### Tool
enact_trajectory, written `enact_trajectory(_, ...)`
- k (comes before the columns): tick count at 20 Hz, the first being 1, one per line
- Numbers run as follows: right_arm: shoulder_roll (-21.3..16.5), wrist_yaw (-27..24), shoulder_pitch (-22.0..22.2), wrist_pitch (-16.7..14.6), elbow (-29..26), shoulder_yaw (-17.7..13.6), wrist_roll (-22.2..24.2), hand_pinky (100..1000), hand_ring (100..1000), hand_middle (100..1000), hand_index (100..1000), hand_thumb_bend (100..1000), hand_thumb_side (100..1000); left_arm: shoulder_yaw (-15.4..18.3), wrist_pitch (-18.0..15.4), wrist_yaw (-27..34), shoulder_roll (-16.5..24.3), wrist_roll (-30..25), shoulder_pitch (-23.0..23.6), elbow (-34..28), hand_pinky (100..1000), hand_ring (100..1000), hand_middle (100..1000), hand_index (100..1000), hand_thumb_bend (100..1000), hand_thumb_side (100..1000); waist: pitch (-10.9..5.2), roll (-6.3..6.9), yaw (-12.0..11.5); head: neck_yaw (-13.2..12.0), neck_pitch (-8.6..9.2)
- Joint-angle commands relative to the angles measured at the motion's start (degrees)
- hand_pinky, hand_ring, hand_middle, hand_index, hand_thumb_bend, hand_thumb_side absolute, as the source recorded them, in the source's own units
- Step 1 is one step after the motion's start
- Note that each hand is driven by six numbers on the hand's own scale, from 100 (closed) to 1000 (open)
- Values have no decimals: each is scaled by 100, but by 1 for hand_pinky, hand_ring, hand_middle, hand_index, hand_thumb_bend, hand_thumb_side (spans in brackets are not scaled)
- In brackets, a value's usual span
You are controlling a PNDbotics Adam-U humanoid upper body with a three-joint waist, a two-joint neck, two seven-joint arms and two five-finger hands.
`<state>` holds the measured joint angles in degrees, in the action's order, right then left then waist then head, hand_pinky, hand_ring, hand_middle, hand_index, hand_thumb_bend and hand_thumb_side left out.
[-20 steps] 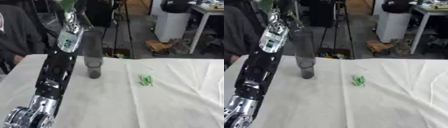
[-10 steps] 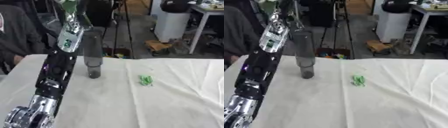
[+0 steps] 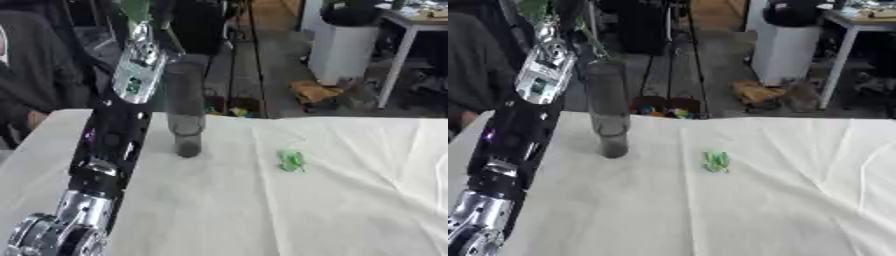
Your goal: Arrange flowers into the vase.
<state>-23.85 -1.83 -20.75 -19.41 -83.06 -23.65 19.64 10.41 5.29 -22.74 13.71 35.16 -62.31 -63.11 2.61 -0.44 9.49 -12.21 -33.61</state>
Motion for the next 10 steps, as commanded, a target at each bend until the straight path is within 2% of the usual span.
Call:
enact_trajectory(1, -120, 16, -99, 2, -91, -34, 6, 766, 930, 568, 668, 100, 570, -29, 60, -3, 200, -40, -146, -157, 100, 100, 100, 100, 100, 100, -99, -33, -12, 17, -7)
enact_trajectory(10, -99, 18, -88, 23, -104, -28, 3, 765, 928, 568, 668, 100, 568, -45, 247, -4, 228, -250, -118, -240, 100, 100, 100, 100, 100, 100, -157, -58, -44, 25, -32)
